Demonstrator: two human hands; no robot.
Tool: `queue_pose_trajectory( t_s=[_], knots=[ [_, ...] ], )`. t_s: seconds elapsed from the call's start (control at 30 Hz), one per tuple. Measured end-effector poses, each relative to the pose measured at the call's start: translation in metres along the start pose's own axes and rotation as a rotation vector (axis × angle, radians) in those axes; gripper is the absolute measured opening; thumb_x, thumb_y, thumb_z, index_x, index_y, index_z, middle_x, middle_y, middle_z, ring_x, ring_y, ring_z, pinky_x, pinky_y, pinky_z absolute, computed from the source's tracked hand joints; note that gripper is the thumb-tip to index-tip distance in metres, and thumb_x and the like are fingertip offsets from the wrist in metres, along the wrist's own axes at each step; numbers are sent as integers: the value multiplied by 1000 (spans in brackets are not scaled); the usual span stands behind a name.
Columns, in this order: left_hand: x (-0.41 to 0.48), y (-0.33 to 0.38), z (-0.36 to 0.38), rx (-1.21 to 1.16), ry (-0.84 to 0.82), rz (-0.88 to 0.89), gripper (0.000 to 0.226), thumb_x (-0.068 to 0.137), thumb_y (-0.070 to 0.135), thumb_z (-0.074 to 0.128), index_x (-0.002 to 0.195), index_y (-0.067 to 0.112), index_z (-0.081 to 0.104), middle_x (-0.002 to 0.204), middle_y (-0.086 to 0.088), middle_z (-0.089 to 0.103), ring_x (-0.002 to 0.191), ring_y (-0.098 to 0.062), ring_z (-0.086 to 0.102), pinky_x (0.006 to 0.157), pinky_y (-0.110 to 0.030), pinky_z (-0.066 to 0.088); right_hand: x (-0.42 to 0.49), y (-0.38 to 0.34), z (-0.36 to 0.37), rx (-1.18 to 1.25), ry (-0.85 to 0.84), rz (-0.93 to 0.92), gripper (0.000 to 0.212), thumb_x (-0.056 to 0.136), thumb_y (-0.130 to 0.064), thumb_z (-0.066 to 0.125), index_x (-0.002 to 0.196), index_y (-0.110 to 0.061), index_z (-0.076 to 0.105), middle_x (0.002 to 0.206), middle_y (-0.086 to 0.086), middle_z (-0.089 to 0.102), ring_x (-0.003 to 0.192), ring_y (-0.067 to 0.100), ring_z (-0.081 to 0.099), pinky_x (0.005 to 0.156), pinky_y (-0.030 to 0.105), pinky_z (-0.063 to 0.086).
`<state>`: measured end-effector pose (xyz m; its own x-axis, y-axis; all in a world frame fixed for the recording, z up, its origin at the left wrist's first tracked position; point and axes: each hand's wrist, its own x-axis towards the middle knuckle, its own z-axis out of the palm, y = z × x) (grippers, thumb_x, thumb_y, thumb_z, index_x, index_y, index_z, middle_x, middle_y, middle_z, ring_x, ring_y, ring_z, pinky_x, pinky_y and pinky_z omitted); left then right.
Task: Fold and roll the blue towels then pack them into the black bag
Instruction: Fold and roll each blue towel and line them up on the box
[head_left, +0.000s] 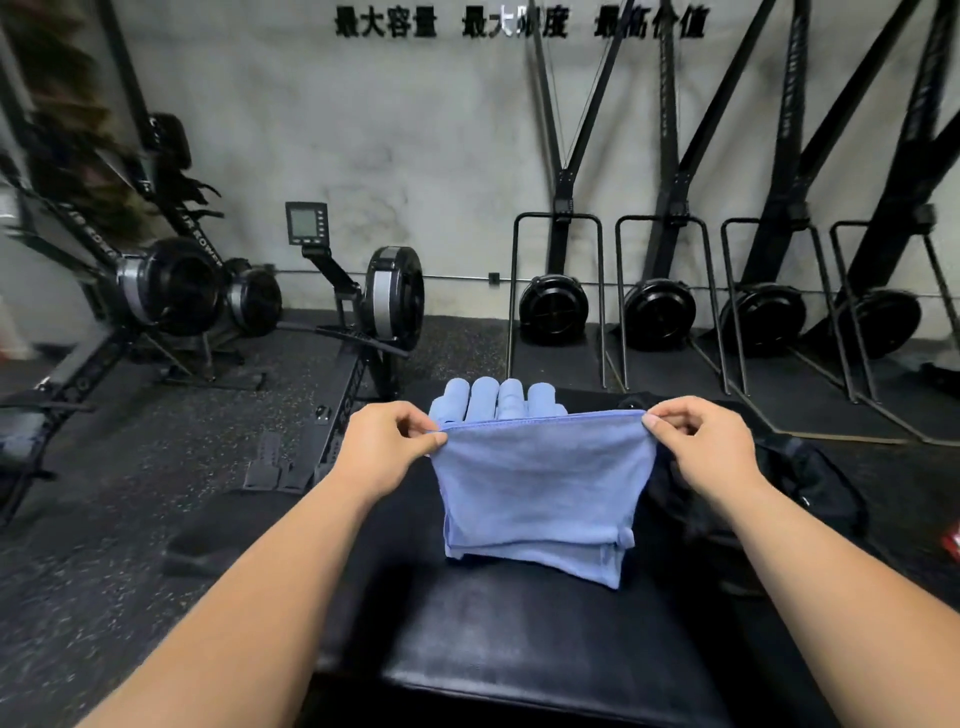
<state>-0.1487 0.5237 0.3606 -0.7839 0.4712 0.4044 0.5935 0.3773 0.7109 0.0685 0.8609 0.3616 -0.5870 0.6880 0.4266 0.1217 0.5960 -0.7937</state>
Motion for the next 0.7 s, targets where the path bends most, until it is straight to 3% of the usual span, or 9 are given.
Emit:
queue_pose_trajectory(
  t_s=[0.07, 0.17, 0.23, 0.37, 0.43, 0.57, 0.7],
  knots=[
    [-2, 12, -13, 31, -13, 27, 13, 81, 19, 89, 76, 25, 78, 70, 11, 74, 66, -1, 64, 63, -11, 44, -1, -14, -10, -3, 5, -34, 11, 87, -22, 83, 92, -30, 79, 81, -9, 77, 72, 14, 63, 77, 30, 52],
    [-5, 27, -33, 117, -19, 73, 13, 85, 23, 85, 77, 29, 77, 74, 17, 73, 74, -1, 66, 70, -22, 51, -7, -37, -27, -46, 14, -88, 16, 90, -25, 82, 104, -33, 80, 81, -13, 76, 71, 7, 62, 79, 25, 50],
    [-5, 35, -42, 158, -11, 113, 13, 87, 24, 84, 78, 30, 75, 76, 17, 73, 76, -1, 66, 72, -25, 53, -11, -49, -35, -97, 24, -107, 12, 91, -27, 81, 101, -34, 82, 82, -15, 76, 76, 4, 66, 80, 24, 52],
    [-7, 54, -58, 203, 23, 182, 17, 86, 26, 85, 77, 32, 71, 75, 17, 71, 74, 0, 64, 66, -15, 45, -21, -72, -49, -173, 64, -134, 6, 91, -26, 79, 93, -31, 81, 80, -14, 74, 77, -2, 65, 67, 4, 39],
    [-7, 61, -65, 209, 37, 207, 18, 86, 24, 84, 80, 32, 70, 77, 16, 71, 75, 0, 64, 66, -14, 44, -24, -78, -54, -198, 73, -141, 7, 91, -25, 79, 90, -32, 80, 80, -14, 74, 79, 1, 66, 70, 10, 41],
    [-8, 72, -72, 249, 80, 288, 16, 91, 22, 80, 106, 27, 75, 90, 14, 74, 84, -3, 67, 79, -21, 50, -28, -84, -61, -256, 71, -187, 10, 93, -25, 77, 88, -34, 75, 82, -15, 73, 81, 6, 66, 76, 29, 44],
    [-8, 83, -74, 387, 113, 318, 2, 94, 25, 76, 95, 26, 74, 87, 8, 73, 84, -18, 67, 77, -37, 55, -30, -92, -66, -286, 63, -191, 6, 94, -26, 75, 90, -31, 76, 83, -14, 72, 84, 13, 66, 76, 29, 42]
  ],
)
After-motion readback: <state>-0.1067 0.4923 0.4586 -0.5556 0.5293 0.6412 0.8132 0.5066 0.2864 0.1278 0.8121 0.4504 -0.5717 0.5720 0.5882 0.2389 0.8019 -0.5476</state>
